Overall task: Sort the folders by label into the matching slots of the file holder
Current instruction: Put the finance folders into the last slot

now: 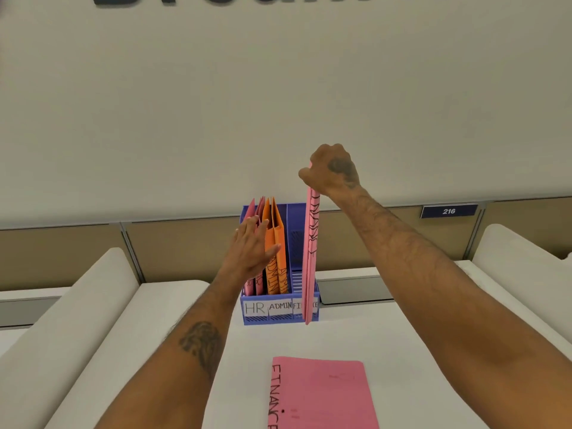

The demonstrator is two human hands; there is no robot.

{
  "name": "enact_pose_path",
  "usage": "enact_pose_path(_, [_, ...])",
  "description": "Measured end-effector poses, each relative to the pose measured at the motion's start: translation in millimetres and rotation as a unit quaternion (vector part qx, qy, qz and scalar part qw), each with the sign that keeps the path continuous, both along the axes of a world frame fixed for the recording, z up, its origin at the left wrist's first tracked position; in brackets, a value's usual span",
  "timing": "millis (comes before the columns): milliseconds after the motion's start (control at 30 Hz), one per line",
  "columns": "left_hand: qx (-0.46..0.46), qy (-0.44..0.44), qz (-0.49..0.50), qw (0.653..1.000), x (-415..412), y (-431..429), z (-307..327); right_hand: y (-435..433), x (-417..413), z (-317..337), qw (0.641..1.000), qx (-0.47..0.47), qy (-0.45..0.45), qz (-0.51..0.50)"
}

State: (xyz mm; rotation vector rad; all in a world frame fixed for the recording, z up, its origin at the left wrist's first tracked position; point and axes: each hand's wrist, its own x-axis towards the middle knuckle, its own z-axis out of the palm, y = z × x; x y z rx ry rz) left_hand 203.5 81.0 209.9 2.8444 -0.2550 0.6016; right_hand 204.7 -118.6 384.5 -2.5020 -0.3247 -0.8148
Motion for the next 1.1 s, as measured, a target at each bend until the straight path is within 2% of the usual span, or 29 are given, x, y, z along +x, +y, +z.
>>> enact_pose_path(167, [0.016,0.054,-0.012,0.998,35,-3,4,8,34,-8,1.000,-0.005,-0.016,0.003])
enact_pose_path(400, [0.069,0.082,-0.011,0.994,63,-5,-8,15,76,-27,0.998,-0.020,-0.052,0.015])
enact_pose_path(733, [0.108,0.075,-0.004,0.991,79,8,-26,25,103,-78,0.996,-0.047,-0.071,0.038])
enact_pose_path(1100, [0.097,0.059,0.000,0.994,78,16,-33,41,111,-129,0.998,-0.035,-0.036,0.044])
